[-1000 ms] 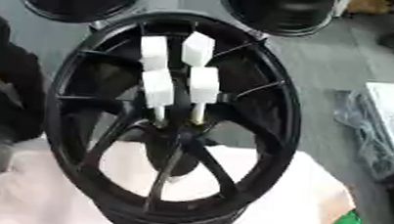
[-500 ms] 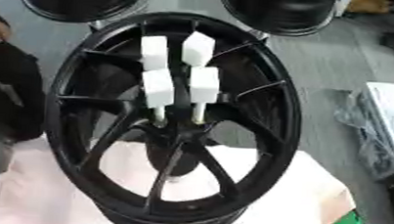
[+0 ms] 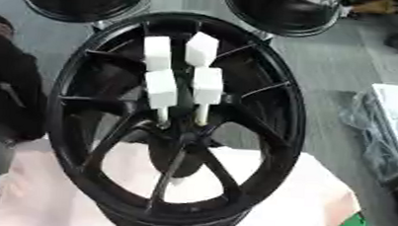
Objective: Pull the pin out of the wheel hub.
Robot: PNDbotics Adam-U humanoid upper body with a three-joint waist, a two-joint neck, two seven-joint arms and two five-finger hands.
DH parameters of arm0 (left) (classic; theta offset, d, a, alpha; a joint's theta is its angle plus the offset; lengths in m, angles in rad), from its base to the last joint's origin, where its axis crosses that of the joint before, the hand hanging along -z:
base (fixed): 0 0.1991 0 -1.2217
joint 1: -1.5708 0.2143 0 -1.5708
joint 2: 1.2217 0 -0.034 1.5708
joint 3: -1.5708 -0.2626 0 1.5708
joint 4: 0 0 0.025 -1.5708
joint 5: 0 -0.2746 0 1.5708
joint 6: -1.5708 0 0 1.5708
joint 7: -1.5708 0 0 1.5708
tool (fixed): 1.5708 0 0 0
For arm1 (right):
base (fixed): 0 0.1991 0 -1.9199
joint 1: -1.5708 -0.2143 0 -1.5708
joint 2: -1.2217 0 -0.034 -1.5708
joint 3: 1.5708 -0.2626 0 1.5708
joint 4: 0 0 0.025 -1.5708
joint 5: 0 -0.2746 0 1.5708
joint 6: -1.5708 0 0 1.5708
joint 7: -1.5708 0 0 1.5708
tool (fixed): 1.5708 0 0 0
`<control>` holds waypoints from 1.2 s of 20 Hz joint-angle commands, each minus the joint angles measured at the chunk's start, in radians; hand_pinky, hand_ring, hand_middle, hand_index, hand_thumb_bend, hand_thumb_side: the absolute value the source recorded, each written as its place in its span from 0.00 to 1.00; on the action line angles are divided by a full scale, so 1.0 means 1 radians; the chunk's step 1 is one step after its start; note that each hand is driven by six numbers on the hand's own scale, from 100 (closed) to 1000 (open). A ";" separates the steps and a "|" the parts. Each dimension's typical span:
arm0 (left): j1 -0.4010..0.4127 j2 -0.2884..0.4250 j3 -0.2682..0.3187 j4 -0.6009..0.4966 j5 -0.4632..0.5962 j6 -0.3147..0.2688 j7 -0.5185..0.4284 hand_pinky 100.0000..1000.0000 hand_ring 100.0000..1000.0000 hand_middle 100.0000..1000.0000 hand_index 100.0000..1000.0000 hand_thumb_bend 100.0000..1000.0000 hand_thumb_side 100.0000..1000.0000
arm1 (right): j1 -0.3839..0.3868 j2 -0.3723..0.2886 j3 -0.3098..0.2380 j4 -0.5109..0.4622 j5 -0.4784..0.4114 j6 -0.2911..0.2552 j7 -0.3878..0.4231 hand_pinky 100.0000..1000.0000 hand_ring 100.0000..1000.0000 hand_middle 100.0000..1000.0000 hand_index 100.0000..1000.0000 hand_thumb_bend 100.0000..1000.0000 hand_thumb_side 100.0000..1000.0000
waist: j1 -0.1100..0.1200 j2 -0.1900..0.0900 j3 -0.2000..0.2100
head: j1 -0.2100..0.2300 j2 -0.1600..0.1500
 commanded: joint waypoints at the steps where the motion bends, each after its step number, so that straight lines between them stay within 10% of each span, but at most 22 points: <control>1: -0.012 0.023 0.006 -0.016 -0.001 0.000 -0.001 0.69 0.72 0.75 0.73 0.53 0.45 | -0.032 -0.001 0.040 -0.011 0.003 0.030 0.060 0.78 0.69 0.65 0.76 0.30 0.35 | 0.000 -0.017 0.002 | -0.005 0.003; 24: -0.013 0.020 0.001 -0.015 0.003 0.001 -0.005 0.69 0.72 0.75 0.73 0.52 0.45 | -0.139 0.118 0.251 0.078 0.004 0.140 0.241 0.79 0.72 0.67 0.77 0.29 0.39 | -0.002 -0.020 0.011 | -0.007 0.007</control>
